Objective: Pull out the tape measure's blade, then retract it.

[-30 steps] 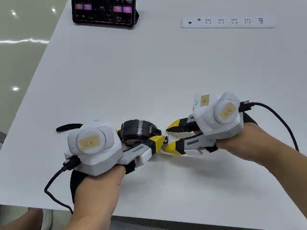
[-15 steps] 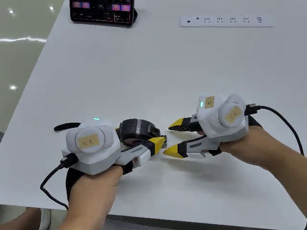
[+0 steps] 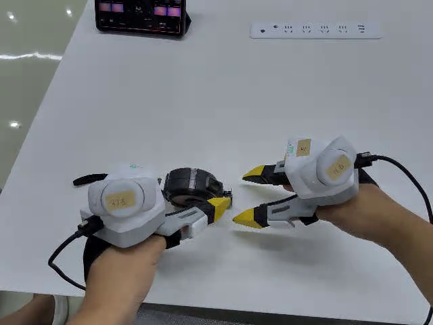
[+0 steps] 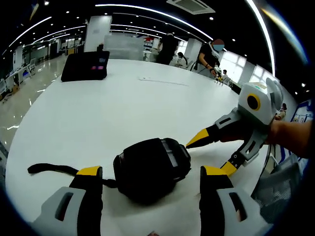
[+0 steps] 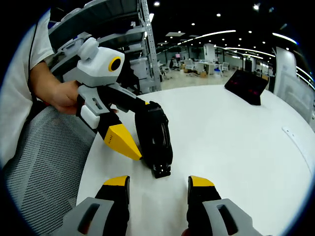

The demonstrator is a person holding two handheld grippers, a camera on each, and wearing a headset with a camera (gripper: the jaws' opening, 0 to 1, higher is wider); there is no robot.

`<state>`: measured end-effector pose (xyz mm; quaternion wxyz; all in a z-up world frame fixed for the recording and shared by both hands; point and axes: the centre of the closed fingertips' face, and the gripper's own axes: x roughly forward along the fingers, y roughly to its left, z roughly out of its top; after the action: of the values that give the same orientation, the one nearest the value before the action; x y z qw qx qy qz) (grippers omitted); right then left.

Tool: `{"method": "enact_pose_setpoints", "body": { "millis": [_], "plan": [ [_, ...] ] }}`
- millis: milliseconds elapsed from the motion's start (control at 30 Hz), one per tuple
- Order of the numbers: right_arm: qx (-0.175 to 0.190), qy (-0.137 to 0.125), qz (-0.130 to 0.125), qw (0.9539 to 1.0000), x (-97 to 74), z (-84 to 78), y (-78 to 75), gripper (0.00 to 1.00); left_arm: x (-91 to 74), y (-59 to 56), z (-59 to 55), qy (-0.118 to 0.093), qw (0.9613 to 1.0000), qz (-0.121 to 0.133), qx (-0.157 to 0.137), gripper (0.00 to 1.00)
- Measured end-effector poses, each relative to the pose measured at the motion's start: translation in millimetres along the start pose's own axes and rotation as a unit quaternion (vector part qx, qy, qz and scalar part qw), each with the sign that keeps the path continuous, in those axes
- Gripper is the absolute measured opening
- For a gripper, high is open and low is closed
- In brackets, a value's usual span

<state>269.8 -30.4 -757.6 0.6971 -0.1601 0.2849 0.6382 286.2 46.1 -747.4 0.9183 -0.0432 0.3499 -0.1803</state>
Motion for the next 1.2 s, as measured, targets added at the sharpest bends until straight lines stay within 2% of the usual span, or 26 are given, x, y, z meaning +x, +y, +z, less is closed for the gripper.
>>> {"method": "enact_pose_setpoints", "body": {
  "millis": [300,400,500,667,767,900,1200],
  "plan": [
    [0.01,0.003,-0.024,0.9997,-16.4,-7.0,0.1,0.57,-13.3,10.8,-6.6,0.011,0.9988,-0.009,0.047,0.84],
    [0.009,-0.003,-0.033,0.9994,-22.4,-6.3,-0.6,0.59,-17.9,9.4,-8.1,0.014,0.9979,-0.02,0.061,0.84],
    [0.012,-0.007,-0.041,0.9991,-27.6,-6.1,-0.8,0.61,-22.5,7.6,-4.9,0.005,0.9968,-0.028,0.075,0.85],
    [0.016,-0.013,-0.053,0.9984,-37.1,-6.5,-1.3,0.65,-28.0,7.5,-4.0,0.006,0.9952,-0.039,0.089,0.86],
    [0.021,-0.018,-0.058,0.9979,-42.1,-6.3,-0.3,0.69,-29.9,3.3,-6.5,0.012,0.9946,-0.054,0.088,0.86],
    [0.025,-0.023,-0.067,0.9972,-50.6,-8.3,-0.3,0.76,-35.4,-2.6,-2.6,0.005,0.9926,-0.068,0.101,0.87],
    [0.032,-0.026,-0.084,0.9956,-66.5,-15.1,2.0,0.85,-38.5,-6.9,-2.0,-0.001,0.9887,-0.091,0.119,0.91]
  ]
}}
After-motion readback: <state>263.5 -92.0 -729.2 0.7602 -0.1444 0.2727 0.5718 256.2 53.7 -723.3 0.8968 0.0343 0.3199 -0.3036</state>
